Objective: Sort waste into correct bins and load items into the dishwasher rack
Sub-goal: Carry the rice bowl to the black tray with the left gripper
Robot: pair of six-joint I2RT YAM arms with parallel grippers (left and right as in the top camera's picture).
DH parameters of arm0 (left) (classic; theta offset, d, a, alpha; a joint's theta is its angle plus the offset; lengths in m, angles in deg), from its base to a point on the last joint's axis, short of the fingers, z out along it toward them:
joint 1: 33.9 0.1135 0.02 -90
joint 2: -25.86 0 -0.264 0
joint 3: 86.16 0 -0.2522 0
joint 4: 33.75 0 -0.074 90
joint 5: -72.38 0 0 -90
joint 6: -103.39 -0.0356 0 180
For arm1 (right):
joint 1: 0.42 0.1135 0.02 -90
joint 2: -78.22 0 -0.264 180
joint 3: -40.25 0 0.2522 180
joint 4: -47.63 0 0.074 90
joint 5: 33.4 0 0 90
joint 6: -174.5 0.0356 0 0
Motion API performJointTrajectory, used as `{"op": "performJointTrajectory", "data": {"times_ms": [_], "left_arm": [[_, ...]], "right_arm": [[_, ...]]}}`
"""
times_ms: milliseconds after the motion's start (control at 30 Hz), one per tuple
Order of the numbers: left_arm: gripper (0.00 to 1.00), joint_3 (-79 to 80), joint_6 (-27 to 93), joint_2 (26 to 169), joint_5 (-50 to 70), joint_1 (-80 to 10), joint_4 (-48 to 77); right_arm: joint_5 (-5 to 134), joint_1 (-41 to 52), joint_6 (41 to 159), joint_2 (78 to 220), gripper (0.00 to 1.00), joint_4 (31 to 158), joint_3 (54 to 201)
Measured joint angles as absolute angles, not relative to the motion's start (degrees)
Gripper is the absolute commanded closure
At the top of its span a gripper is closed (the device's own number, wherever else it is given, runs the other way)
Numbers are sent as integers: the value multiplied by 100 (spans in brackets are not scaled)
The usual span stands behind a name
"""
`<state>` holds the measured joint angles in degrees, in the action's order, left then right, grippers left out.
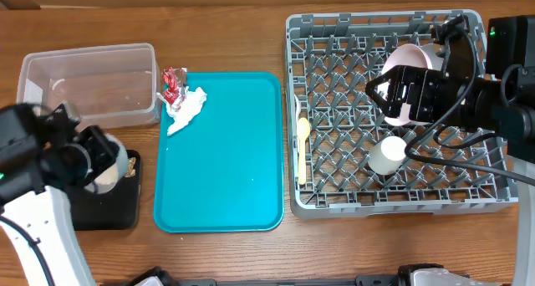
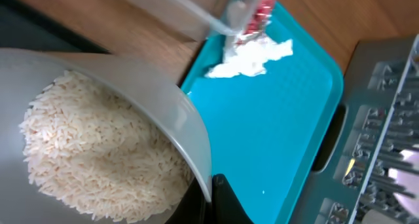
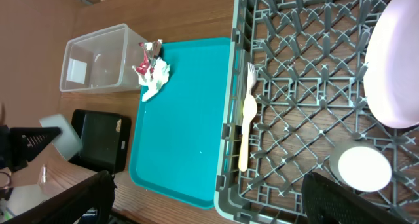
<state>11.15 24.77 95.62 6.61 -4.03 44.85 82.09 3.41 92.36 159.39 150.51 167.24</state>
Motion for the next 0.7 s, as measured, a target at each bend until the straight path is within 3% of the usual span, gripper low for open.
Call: {"op": "performJointTrajectory", "data": {"times_ms": [333,700], "left_arm": [[96,2798,1316,9617,2460,1745,3043],[96,4368,715,9625,4186,2777,885]], "right_arm": [[8209,341,9238,15939,5,15051,16724],[8209,341,9236,15939,5,15117,16724]]}}
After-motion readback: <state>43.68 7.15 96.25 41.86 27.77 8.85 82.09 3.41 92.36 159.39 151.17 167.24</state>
